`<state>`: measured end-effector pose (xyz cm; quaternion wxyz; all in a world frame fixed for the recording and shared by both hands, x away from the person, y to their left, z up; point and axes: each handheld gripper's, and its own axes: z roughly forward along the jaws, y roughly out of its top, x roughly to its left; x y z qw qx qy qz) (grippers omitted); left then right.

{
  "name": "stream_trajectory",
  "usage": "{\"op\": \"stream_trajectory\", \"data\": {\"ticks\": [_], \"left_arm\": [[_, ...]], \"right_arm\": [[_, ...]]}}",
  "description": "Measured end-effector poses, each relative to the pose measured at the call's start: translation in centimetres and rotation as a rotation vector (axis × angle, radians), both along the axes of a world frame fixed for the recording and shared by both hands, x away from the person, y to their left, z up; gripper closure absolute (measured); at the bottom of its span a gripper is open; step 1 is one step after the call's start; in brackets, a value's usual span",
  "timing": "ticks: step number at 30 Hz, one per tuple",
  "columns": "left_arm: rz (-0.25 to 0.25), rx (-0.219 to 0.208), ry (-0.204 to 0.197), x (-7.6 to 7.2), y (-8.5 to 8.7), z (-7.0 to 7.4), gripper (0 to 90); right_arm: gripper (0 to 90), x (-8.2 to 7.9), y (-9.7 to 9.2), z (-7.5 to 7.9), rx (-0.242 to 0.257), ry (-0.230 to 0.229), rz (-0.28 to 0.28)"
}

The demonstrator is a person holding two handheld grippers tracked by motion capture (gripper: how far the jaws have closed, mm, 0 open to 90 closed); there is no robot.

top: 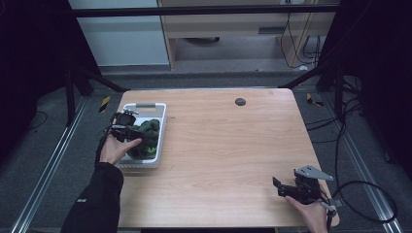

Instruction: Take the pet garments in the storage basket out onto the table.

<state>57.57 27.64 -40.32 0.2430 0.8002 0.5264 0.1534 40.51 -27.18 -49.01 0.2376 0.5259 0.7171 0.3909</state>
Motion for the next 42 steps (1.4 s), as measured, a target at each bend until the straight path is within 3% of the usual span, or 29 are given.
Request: {"op": "stream_trajectory", "data": {"ticks": [3, 11, 16, 30, 36, 42], "left_arm": [[0.0, 0.02, 0.02, 0.3, 0.0, -0.4, 21.2], [-0.008, 0.022, 0.049, 0.6, -0.1, -1.4, 24.0], [-0.01, 0.042, 0.061, 0.8, -0.2, -1.8, 29.8], [-0.001, 0.077, 0.1, 0.7, -0.2, -2.3, 65.2], [-0.002, 0.085, 0.098, 0.5, -0.1, -2.0, 74.0], [-0.005, 0.056, 0.085, -0.1, 0.1, -1.1, 77.2]], "right_arm": [[11.5, 0.0, 0.0, 0.0, 0.001, 0.002, 0.001], [11.2, 0.0, 0.1, 0.0, 0.005, 0.005, 0.011], [11.0, 0.1, 0.1, 0.0, 0.002, 0.008, 0.01], [10.6, 0.1, 0.2, -0.1, 0.002, 0.019, 0.02], [10.6, 0.1, 0.2, -0.1, 0.003, 0.019, 0.02], [10.6, 0.1, 0.2, -0.1, 0.004, 0.02, 0.021]]}}
